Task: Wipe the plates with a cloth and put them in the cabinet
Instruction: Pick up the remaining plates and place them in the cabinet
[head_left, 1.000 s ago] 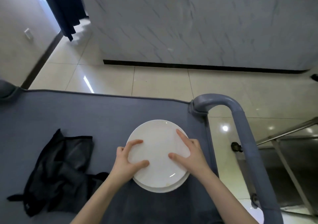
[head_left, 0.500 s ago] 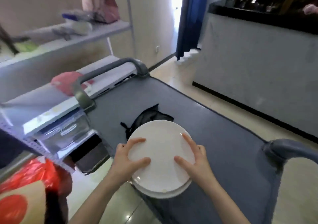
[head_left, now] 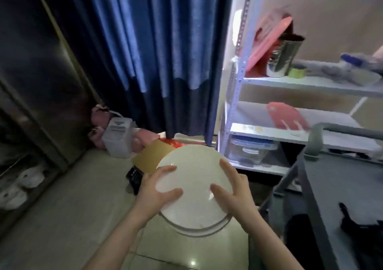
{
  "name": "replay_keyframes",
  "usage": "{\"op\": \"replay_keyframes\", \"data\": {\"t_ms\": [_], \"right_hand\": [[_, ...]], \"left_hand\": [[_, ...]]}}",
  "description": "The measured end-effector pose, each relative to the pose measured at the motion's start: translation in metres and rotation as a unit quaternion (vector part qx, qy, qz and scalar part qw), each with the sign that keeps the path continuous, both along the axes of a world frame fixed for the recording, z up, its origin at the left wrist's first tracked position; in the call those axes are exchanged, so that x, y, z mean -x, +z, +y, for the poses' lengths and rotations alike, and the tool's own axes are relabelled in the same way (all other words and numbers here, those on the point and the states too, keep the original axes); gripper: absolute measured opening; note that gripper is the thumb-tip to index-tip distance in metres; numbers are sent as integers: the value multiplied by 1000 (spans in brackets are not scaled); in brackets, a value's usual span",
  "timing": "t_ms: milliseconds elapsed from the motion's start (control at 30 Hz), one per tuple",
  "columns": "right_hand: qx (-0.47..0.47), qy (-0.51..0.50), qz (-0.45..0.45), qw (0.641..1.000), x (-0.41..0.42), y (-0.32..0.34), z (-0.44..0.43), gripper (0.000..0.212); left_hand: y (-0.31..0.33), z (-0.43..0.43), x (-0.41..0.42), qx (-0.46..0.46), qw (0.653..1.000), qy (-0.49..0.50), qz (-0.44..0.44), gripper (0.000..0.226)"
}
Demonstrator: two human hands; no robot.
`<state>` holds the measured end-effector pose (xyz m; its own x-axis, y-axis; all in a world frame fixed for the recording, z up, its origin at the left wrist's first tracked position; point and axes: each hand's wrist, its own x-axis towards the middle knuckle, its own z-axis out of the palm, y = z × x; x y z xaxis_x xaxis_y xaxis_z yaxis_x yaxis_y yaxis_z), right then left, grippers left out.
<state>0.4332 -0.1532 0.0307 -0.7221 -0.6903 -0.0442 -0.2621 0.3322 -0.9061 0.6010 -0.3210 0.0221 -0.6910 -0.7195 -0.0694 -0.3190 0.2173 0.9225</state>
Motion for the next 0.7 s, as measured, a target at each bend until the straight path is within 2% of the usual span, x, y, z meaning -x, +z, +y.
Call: {"op": "replay_keyframes", "data": {"t_ms": [200,333,433,700], "right_hand": [[15,169,22,985,-90,2,-189,65],[13,264,-30,964,-161,4,-297,61],[26,324,-38,945,-212,9,-362,62],[17,442,-43,896,-306,4,-515,65]], "left_hand": [[6,-117,-136,5,982,189,10,60],[8,-183,-220,12,958,285,8,59],[8,-223,-276,27,935,352,12,57],[5,-307,-366,0,872,490,4,62]]}}
